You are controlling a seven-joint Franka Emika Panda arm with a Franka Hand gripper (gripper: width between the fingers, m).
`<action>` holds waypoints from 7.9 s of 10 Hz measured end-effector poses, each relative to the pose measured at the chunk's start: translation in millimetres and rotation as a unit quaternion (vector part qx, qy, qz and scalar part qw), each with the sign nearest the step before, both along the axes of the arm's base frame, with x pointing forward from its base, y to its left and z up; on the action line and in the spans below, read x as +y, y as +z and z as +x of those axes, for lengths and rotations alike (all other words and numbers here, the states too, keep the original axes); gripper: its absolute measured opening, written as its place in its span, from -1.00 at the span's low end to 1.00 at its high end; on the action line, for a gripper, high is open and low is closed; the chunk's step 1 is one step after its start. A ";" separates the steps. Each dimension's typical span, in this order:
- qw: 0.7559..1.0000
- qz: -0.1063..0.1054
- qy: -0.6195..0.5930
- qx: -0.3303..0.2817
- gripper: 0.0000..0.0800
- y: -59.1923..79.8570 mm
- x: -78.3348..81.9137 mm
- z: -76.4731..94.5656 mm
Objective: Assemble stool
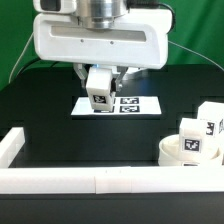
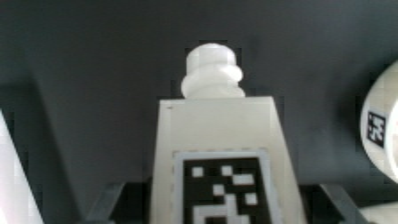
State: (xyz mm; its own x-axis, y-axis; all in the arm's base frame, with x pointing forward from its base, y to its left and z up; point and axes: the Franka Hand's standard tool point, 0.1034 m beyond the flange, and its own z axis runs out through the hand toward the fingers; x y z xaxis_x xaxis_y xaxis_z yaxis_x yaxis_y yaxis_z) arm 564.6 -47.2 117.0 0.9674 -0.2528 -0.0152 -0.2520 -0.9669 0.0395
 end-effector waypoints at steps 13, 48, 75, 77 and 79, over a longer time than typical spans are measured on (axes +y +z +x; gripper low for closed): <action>0.967 -0.048 0.098 -0.229 -0.16 -3.5 92.9 14.5; 0.956 -0.051 0.097 -0.273 0.62 -41.0 116.4 13.8; 0.993 0.047 -0.101 -0.046 0.62 -26.0 109.7 9.6; 0.990 0.047 -0.127 -0.046 0.62 -28.1 113.0 6.7; 0.987 0.047 -0.149 -0.047 0.62 -32.4 116.3 2.5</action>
Offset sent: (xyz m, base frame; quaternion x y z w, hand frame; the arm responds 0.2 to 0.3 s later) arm 0.0018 0.0490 0.0095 -0.0689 0.2026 0.0720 0.9742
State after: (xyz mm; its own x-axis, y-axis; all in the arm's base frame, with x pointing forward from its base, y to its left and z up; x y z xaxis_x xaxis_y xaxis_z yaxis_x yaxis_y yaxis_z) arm 567.2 69.1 84.6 0.8488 -0.5275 0.0343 -0.5235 -0.8478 -0.0844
